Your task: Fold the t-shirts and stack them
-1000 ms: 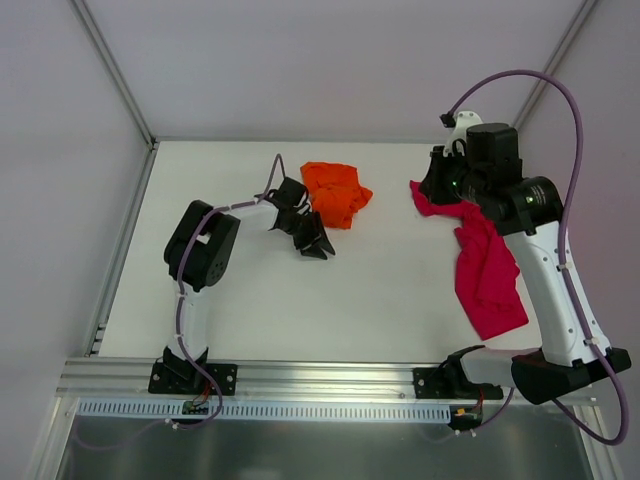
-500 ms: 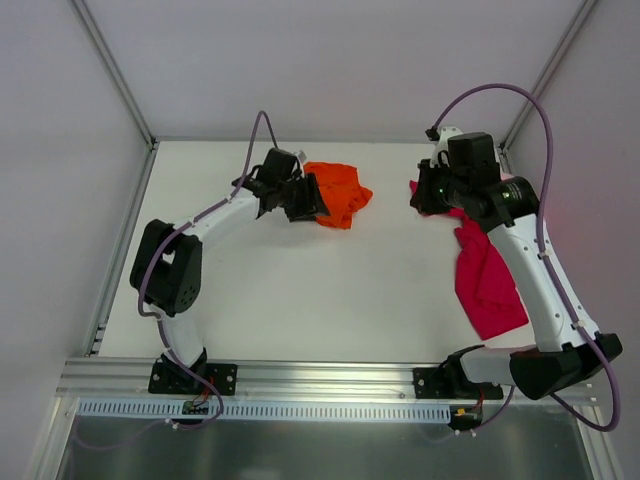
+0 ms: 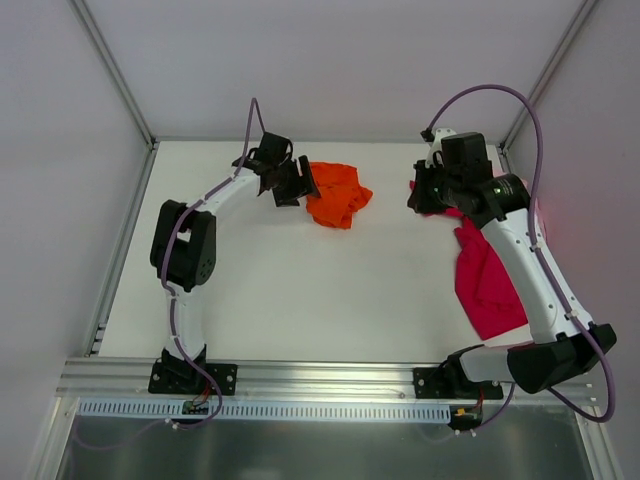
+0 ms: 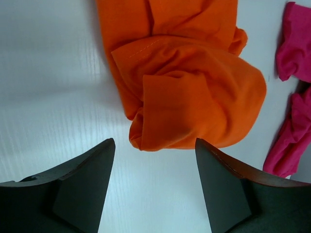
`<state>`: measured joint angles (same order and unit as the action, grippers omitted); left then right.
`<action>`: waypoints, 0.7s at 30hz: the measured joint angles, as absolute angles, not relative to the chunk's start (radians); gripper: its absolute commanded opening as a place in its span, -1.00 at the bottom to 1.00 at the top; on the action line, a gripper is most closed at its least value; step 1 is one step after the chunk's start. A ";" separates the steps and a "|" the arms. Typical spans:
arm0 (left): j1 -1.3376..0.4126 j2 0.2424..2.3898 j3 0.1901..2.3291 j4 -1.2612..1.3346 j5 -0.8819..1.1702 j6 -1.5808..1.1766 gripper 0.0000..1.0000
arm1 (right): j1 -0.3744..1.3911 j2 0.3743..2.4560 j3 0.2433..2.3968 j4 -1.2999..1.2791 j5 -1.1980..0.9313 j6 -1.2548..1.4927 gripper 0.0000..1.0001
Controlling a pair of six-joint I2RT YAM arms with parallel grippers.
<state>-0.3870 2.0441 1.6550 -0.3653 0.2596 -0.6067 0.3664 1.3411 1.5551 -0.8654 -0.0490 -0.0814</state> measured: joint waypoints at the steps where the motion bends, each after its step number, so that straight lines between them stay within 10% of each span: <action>1: -0.387 2.046 1.647 -0.368 0.260 -0.606 0.40 | 0.366 1.338 1.555 -0.865 -0.048 -0.081 -0.98; 21: -0.387 2.090 1.613 -0.278 0.317 -0.654 0.39 | 0.366 1.323 1.549 -0.881 -0.019 -0.100 -0.98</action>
<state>-0.3870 2.0903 1.6131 -0.2775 0.3172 -0.6537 0.3664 1.3228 1.5494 -0.8814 -0.0185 -0.0998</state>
